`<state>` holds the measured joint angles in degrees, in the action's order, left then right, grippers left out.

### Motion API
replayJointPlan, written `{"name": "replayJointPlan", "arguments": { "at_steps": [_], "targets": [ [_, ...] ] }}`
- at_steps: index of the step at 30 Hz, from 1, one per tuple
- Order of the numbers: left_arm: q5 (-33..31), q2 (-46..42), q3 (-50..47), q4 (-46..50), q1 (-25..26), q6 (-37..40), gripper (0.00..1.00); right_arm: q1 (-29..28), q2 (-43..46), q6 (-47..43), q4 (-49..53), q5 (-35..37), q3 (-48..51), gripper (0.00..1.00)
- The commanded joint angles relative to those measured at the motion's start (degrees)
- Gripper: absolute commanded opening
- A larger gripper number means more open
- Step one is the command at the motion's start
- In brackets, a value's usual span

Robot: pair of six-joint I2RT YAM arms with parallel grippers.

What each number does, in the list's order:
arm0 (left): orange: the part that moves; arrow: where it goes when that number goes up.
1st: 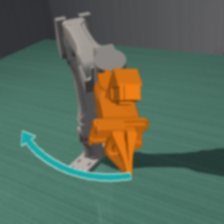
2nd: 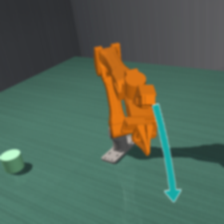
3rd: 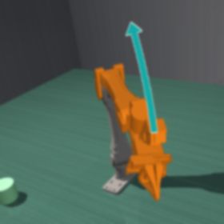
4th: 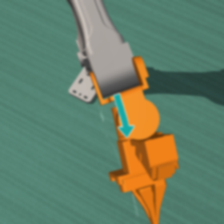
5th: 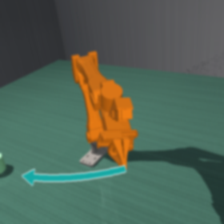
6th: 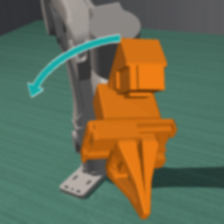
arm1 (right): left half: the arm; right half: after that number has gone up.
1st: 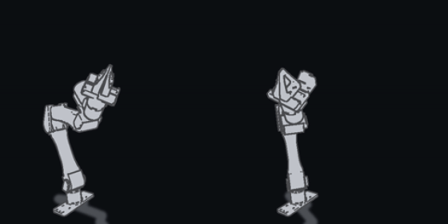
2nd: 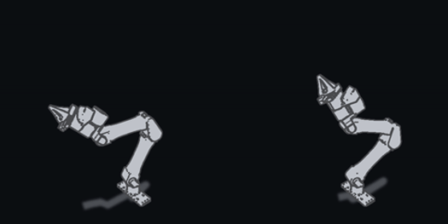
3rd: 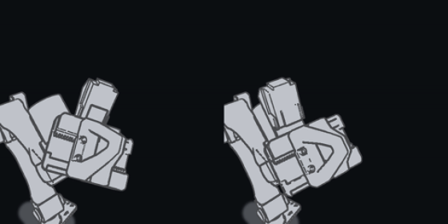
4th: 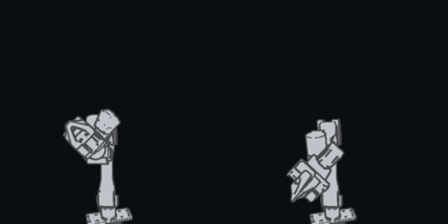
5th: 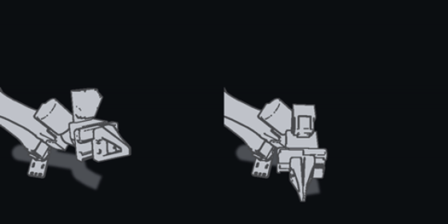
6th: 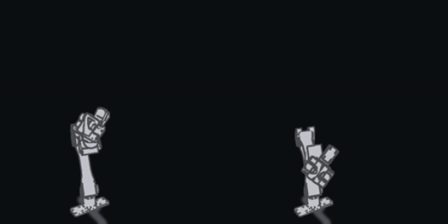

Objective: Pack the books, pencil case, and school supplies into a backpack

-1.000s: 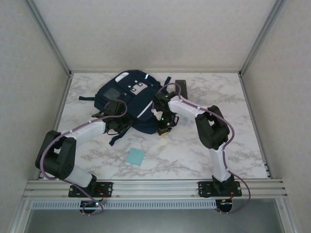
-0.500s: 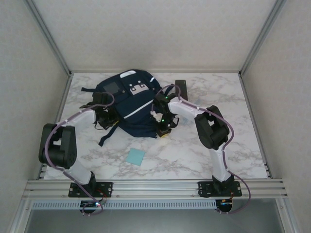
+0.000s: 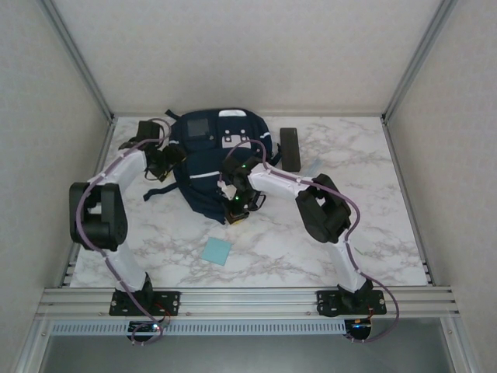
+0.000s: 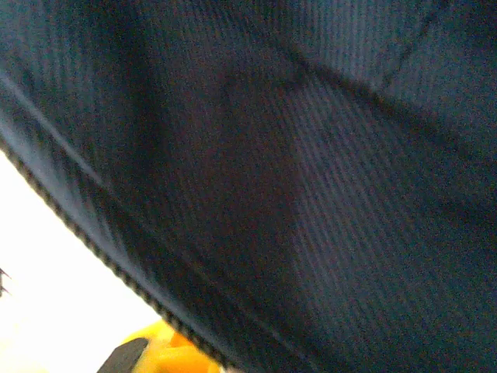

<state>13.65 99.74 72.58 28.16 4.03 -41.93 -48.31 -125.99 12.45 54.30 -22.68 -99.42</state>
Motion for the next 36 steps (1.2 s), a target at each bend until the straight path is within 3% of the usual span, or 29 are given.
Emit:
{"name": "replayJointPlan", "arguments": {
  "at_steps": [1, 5, 9, 16, 19, 21, 25, 29, 36],
  "targets": [
    [1.0, -10.0, -8.9, -0.2, 2.0, -7.1, 0.85, -0.6, -2.6, 3.9, 1.7, -1.7, -4.4, 0.00],
    [1.4, -19.9, -22.7, -4.7, 6.7, -19.2, 0.90, -0.6, -3.5, 5.1, 1.9, -1.0, -6.5, 0.00],
    [-0.9, -25.4, -30.2, -9.6, 12.5, -30.9, 0.92, -0.6, -3.4, 5.9, 1.3, -2.2, -6.8, 0.00],
    [-4.2, -19.3, -26.7, -14.2, 20.3, -37.7, 0.93, -0.6, -2.1, 6.2, 0.4, -4.9, -5.3, 0.00],
    [-4.2, -15.0, -26.0, -17.2, 22.4, -40.8, 0.88, -0.6, -1.3, 6.4, -0.1, -5.6, -4.0, 0.00],
    [-3.8, -12.6, -26.5, -18.7, 23.5, -42.9, 0.77, -0.6, -1.0, 6.3, 0.1, -6.0, -3.5, 0.00],
    [-4.2, -10.6, -28.5, -19.6, 24.4, -44.9, 0.42, -0.6, -0.1, 5.1, 1.1, -6.2, -2.2, 0.00],
    [-6.2, -10.6, -28.6, -16.4, 23.7, -41.4, 0.00, -0.2, 0.7, -0.3, 5.1, -5.8, -0.6, 0.00],
    [-5.9, -12.0, -26.9, -8.5, 17.9, -30.4, 0.00, 2.0, 3.0, -12.4, 13.1, 1.2, 4.3, 0.00]
  ]
}}
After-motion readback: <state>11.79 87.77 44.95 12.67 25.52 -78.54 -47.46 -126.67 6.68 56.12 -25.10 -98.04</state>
